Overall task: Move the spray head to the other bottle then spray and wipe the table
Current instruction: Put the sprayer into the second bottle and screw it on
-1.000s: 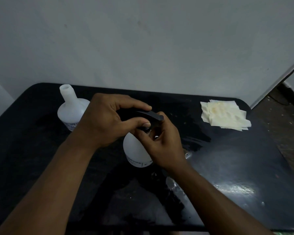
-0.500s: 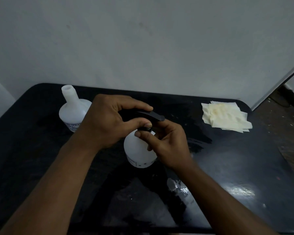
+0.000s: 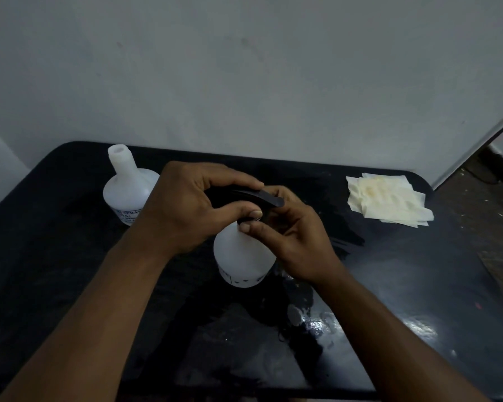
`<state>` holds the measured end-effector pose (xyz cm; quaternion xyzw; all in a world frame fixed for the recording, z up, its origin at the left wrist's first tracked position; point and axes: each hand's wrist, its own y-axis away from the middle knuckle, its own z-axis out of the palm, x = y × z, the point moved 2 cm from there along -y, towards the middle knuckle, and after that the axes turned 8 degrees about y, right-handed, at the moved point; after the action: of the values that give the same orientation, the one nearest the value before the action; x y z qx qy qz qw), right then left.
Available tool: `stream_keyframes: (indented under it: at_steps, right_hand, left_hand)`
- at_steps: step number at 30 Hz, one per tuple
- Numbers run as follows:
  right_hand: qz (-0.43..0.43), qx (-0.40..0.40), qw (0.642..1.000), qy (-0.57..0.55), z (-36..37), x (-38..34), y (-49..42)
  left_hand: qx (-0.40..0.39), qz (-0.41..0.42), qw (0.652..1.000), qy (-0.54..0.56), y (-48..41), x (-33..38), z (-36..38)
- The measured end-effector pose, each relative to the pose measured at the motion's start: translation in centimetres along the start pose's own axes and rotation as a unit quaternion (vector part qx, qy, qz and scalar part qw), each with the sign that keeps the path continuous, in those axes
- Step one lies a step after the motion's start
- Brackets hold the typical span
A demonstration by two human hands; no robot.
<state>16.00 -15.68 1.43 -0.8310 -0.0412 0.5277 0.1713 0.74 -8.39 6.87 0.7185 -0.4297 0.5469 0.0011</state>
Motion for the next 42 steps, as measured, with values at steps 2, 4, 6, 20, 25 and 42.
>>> stream_keyframes:
  at_steps: [2, 4, 6, 20, 25, 42]
  right_hand:
    - [0.005, 0.018, 1.000, 0.013, 0.0, -0.3, 0.1]
    - [0.009, 0.044, 0.998, 0.037, 0.1, -0.6, 0.3]
    - [0.011, 0.072, 0.995, 0.071, 0.4, -0.9, 0.4]
    - [0.011, -0.017, 0.997, 0.070, 0.0, -1.0, 0.0]
    - [0.009, 0.060, 0.987, 0.147, 0.4, -1.4, 0.5]
    - [0.005, -0.033, 0.999, 0.034, 0.5, 0.5, -0.1]
  left_hand:
    - [0.002, 0.003, 1.000, -0.001, 0.0, 0.0, 0.1]
    - [0.004, 0.004, 1.000, -0.006, 0.0, 0.1, 0.1]
    - [0.006, 0.001, 1.000, -0.008, 0.0, 0.1, 0.0]
    - [0.005, -0.005, 1.000, 0.003, 0.0, 0.0, -0.1]
    - [0.003, -0.003, 1.000, -0.004, 0.0, 0.1, 0.1]
    - [0.138, -0.100, 0.977, 0.132, 0.4, 0.1, 0.3]
